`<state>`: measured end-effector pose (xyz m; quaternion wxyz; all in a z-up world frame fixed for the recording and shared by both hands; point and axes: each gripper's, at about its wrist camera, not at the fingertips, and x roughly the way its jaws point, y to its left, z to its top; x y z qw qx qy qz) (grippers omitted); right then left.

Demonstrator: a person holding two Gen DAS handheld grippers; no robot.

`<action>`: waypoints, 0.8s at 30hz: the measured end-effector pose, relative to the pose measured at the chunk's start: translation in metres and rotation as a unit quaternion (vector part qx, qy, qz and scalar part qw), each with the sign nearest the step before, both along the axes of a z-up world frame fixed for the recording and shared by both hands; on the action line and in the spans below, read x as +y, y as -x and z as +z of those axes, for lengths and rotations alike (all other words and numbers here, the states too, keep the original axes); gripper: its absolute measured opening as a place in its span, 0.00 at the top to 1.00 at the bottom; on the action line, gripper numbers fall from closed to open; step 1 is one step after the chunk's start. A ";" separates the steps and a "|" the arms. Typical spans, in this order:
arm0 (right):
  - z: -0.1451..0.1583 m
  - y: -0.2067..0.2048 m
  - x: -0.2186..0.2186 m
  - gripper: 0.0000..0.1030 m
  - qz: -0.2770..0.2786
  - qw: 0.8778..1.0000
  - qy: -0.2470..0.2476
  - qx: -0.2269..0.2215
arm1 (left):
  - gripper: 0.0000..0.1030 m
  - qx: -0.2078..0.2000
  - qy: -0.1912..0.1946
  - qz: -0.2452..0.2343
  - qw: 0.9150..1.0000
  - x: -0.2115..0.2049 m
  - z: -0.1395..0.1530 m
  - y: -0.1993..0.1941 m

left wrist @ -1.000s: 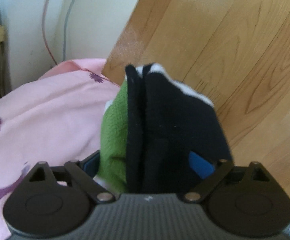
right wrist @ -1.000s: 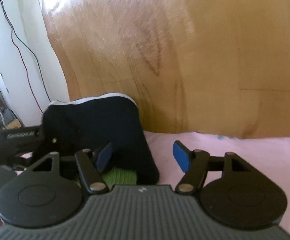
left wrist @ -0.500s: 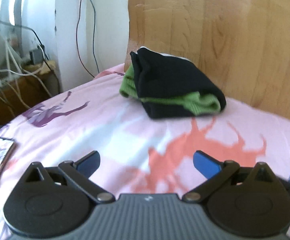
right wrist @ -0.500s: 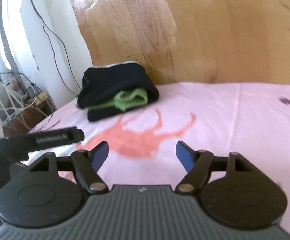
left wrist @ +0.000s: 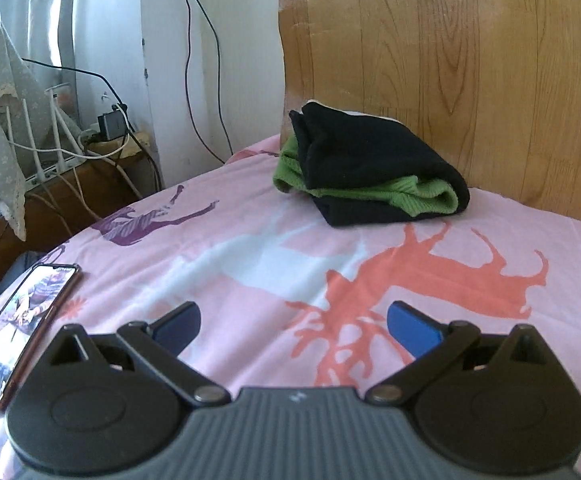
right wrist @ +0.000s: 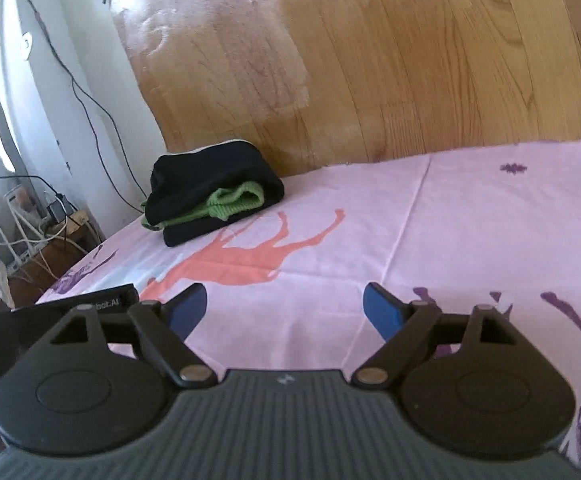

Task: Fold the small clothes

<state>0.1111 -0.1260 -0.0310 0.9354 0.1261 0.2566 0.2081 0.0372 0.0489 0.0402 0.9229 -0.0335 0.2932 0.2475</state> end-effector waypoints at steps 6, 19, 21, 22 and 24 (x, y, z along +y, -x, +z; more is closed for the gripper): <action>0.000 0.005 -0.001 0.15 0.010 1.000 -0.001 0.002 | 0.00 0.008 0.004 0.002 1.000 0.001 -0.001 -0.002; -0.002 0.005 -0.005 0.14 0.013 1.000 -0.011 0.012 | 0.00 0.001 0.005 0.005 1.000 0.002 0.000 0.001; -0.002 0.005 -0.005 0.14 0.012 1.000 -0.013 0.013 | 0.00 -0.011 0.003 0.007 1.000 0.001 0.002 0.004; -0.002 0.005 -0.006 0.14 0.013 1.000 -0.013 0.013 | 0.00 -0.018 0.000 0.006 1.000 0.000 0.003 0.007; -0.002 0.005 -0.006 0.14 0.012 1.000 -0.015 0.014 | 0.00 -0.025 -0.004 -0.002 1.000 -0.001 0.005 0.008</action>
